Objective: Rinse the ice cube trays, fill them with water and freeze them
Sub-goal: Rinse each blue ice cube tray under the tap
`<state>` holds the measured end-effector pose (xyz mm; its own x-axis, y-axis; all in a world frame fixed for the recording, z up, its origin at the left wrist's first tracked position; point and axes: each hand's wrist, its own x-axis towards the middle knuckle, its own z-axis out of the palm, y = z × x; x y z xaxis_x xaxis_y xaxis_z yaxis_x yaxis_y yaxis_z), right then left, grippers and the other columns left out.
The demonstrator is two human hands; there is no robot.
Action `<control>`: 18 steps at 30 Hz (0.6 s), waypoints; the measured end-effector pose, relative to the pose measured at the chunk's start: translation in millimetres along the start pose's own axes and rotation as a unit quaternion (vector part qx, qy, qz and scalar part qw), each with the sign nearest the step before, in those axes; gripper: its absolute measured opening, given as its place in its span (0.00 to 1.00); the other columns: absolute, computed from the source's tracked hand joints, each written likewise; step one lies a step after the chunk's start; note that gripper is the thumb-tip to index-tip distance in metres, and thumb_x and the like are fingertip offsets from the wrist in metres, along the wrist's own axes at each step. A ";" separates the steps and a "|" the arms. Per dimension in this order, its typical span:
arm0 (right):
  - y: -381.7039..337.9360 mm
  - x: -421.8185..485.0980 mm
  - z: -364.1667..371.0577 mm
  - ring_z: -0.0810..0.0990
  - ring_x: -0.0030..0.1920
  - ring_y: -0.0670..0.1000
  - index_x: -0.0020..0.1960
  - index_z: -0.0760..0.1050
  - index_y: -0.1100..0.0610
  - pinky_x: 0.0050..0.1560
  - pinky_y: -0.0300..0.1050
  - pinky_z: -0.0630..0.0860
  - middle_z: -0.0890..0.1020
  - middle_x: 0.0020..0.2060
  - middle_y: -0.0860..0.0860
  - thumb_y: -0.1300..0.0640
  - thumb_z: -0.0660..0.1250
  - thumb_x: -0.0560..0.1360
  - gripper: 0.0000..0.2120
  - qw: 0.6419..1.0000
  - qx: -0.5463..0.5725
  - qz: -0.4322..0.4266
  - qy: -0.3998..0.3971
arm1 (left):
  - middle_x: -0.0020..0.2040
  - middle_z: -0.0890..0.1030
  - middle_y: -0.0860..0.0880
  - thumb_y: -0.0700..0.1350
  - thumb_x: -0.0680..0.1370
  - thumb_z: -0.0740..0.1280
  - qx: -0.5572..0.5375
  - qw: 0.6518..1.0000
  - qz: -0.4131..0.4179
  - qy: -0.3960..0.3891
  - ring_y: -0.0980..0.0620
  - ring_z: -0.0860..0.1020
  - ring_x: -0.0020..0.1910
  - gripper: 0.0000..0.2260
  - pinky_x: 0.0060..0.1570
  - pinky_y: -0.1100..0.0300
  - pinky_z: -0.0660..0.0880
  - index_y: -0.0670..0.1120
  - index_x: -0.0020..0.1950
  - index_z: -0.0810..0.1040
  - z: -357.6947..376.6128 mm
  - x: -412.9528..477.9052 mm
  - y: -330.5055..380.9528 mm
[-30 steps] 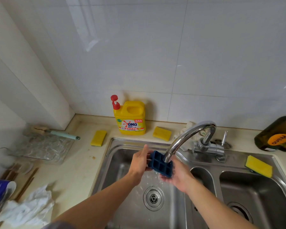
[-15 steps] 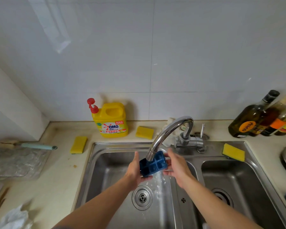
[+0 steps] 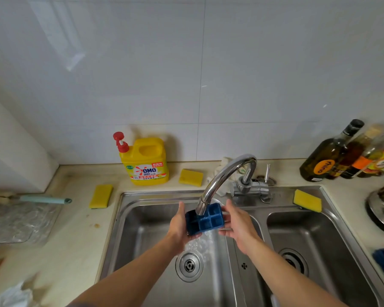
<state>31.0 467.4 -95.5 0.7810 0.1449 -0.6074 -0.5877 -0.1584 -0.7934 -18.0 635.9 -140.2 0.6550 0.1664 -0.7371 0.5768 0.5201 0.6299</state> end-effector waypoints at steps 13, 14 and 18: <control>1.6 -3.5 22.1 0.85 0.51 0.57 0.57 0.77 0.53 0.42 0.51 0.83 0.84 0.53 0.57 0.40 0.60 0.84 0.17 0.997 0.020 0.071 -0.014 | 0.44 0.88 0.50 0.66 0.83 0.48 0.052 0.993 0.094 0.052 0.50 0.86 0.46 0.30 0.41 0.57 0.81 0.50 0.54 0.84 -4.9 -4.6 -1.9; 1.8 -4.1 22.9 0.85 0.51 0.56 0.57 0.77 0.52 0.42 0.50 0.83 0.84 0.52 0.56 0.40 0.59 0.84 0.17 0.998 0.011 0.066 -0.019 | 0.44 0.88 0.49 0.66 0.83 0.48 0.045 0.994 0.087 0.050 0.49 0.85 0.49 0.30 0.44 0.55 0.81 0.50 0.55 0.84 -4.9 -4.9 -1.6; 1.9 -5.7 23.2 0.87 0.50 0.55 0.57 0.78 0.52 0.39 0.48 0.83 0.85 0.52 0.55 0.40 0.59 0.84 0.17 0.998 0.007 0.048 -0.046 | 0.47 0.88 0.46 0.67 0.83 0.48 0.011 0.996 0.063 0.059 0.44 0.84 0.53 0.32 0.54 0.49 0.80 0.47 0.58 0.83 -8.1 -3.7 5.3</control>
<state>20.6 488.9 -94.4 0.6990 0.2185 -0.6809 -0.6621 -0.1621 -0.7317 -21.3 644.8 -136.1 0.6614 0.3272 -0.6749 0.5050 0.4710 0.7233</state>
